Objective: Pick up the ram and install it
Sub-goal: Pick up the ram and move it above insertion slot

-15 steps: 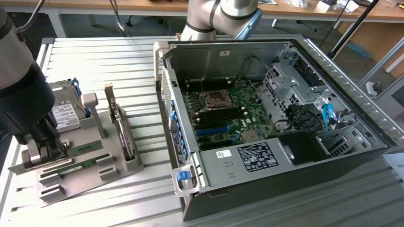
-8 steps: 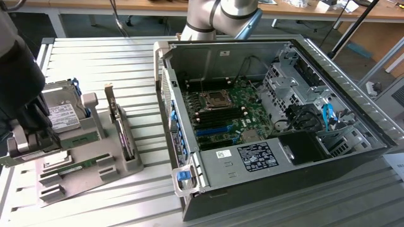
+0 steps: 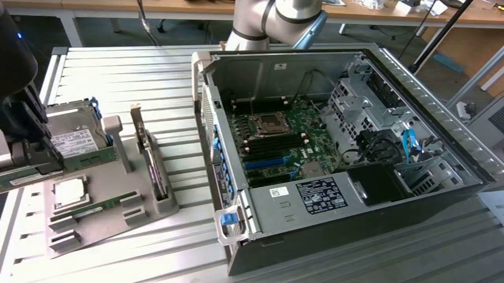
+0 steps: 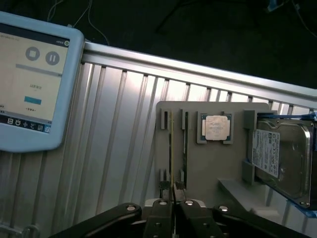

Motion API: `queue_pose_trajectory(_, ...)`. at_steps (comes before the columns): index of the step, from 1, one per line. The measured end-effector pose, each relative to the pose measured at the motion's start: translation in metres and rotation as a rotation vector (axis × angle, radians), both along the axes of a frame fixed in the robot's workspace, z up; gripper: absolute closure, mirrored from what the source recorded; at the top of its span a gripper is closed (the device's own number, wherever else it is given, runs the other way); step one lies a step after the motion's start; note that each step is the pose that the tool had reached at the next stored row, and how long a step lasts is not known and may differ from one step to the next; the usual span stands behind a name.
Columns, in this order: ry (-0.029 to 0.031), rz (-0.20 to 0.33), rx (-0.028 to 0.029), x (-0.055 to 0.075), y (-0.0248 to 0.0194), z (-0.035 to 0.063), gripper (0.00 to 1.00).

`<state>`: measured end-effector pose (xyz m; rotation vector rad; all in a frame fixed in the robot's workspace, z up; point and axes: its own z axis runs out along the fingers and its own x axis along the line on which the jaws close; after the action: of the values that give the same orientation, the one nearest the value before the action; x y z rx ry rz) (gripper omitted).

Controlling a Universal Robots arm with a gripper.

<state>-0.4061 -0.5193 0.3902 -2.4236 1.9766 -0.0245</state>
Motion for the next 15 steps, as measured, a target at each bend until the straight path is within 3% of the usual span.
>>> queue_pose_trajectory(5,0.0004,0.0,-0.0003,0.005,0.0,0.0003,0.88)
queue_pose_trajectory(15,0.0002,0.0,-0.0001,0.047,0.0001,0.0,0.88)
